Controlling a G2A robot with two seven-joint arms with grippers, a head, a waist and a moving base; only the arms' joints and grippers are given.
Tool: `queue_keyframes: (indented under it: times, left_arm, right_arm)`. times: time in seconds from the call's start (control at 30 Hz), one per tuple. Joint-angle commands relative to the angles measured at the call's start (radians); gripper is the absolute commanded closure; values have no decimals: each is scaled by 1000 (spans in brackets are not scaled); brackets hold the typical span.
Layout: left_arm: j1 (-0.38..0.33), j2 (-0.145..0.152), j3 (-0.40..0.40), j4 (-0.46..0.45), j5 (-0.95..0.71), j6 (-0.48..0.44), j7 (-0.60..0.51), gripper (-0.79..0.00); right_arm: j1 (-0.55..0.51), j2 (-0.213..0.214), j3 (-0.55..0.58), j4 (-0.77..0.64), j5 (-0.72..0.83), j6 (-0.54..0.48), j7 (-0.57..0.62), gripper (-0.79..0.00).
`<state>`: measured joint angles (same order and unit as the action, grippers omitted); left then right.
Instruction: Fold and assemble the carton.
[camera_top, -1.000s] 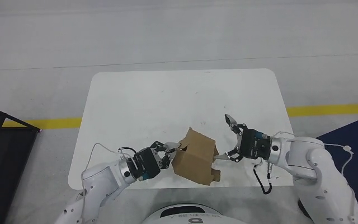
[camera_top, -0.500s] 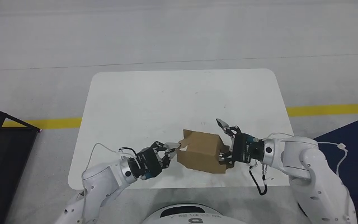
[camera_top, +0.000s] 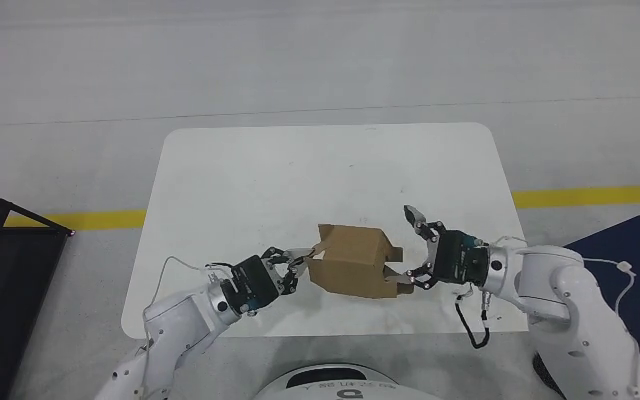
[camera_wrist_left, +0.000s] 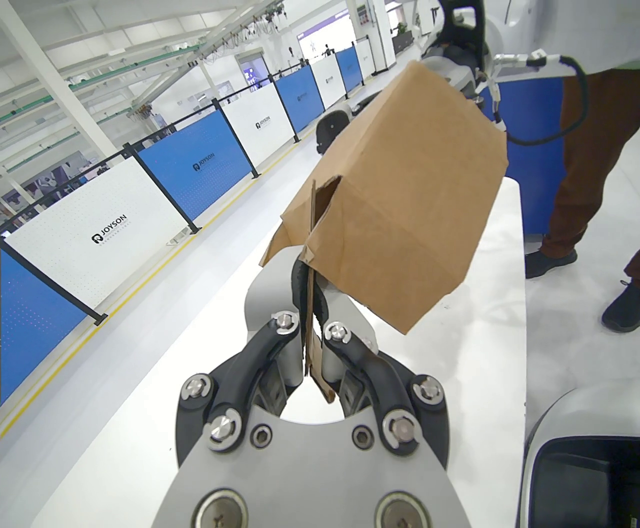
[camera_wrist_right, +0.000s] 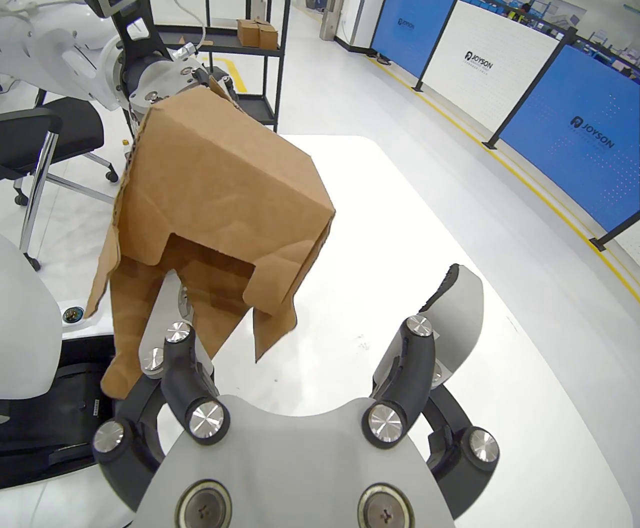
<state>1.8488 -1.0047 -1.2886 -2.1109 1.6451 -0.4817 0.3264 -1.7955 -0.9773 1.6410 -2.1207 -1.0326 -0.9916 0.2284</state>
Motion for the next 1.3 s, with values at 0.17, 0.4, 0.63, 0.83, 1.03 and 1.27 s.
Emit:
queue_keyframes:
  times: [0.17,0.4,0.63,0.83,1.03,1.27]
  left_arm:
    - [3,1,-10,11,-32,2,10,0]
    - [-1,3,-8,6,-25,-13,2,0]
    - [-8,4,5,-9,0,-21,-12,0]
    - [-9,5,6,-9,2,-16,-13,0]
    - [-6,6,4,-7,-3,-10,-12,0]
    - [6,5,-6,-2,-29,22,-36,0]
  right_arm:
    - [-26,5,86,53,177,20,-65,-785]
    - [-6,7,87,51,260,106,-22,-785]
    - [53,4,-16,21,192,166,41,-785]
    - [91,2,-82,30,146,186,59,-785]
    - [107,1,-106,41,134,192,54,-785]
    - [73,6,-66,20,182,164,40,-785]
